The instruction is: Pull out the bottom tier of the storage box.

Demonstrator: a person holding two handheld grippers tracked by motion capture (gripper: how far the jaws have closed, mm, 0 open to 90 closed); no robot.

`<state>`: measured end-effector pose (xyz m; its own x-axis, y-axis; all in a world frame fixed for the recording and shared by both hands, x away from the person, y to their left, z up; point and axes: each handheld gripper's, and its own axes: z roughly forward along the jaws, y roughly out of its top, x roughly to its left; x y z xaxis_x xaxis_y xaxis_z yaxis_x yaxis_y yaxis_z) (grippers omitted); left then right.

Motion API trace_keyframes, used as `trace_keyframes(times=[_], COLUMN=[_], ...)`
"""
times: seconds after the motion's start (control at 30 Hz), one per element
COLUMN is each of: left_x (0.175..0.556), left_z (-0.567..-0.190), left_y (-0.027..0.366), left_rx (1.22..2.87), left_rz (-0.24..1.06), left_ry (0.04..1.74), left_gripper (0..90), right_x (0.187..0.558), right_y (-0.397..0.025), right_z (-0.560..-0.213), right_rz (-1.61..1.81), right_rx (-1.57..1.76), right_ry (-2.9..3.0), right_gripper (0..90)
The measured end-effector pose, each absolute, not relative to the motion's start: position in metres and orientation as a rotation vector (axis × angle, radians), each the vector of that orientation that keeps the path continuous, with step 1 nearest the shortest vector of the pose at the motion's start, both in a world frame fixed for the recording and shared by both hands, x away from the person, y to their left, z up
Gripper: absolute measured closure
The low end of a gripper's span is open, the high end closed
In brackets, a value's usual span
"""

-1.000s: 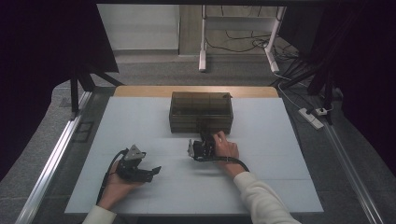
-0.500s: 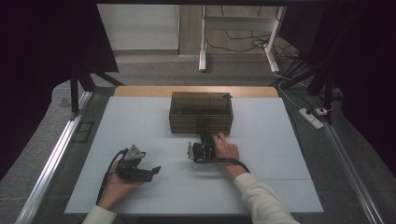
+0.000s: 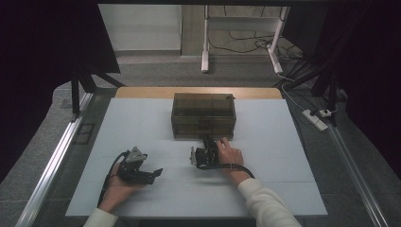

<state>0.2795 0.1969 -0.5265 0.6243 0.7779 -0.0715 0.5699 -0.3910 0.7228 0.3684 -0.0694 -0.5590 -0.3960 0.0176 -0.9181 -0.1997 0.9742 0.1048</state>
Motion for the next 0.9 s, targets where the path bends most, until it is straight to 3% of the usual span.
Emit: trace_keyframes(times=[0.77, 0.9], left_x=[0.2793, 0.2794], left_z=[-0.5265, -0.5267], left_y=[0.1967, 0.1965], left_rx=[2.113, 2.111], left_rz=[0.363, 0.363], left_ry=[1.049, 1.052], left_gripper=[14.8, 14.8], right_x=[0.3649, 0.3653], right_y=[-0.0689, -0.0681], right_z=[-0.5577, -0.5552], right_rz=[0.250, 0.249], right_rx=[-0.125, -0.115], right_ry=[2.001, 2.016], right_gripper=[80.3, 72.5])
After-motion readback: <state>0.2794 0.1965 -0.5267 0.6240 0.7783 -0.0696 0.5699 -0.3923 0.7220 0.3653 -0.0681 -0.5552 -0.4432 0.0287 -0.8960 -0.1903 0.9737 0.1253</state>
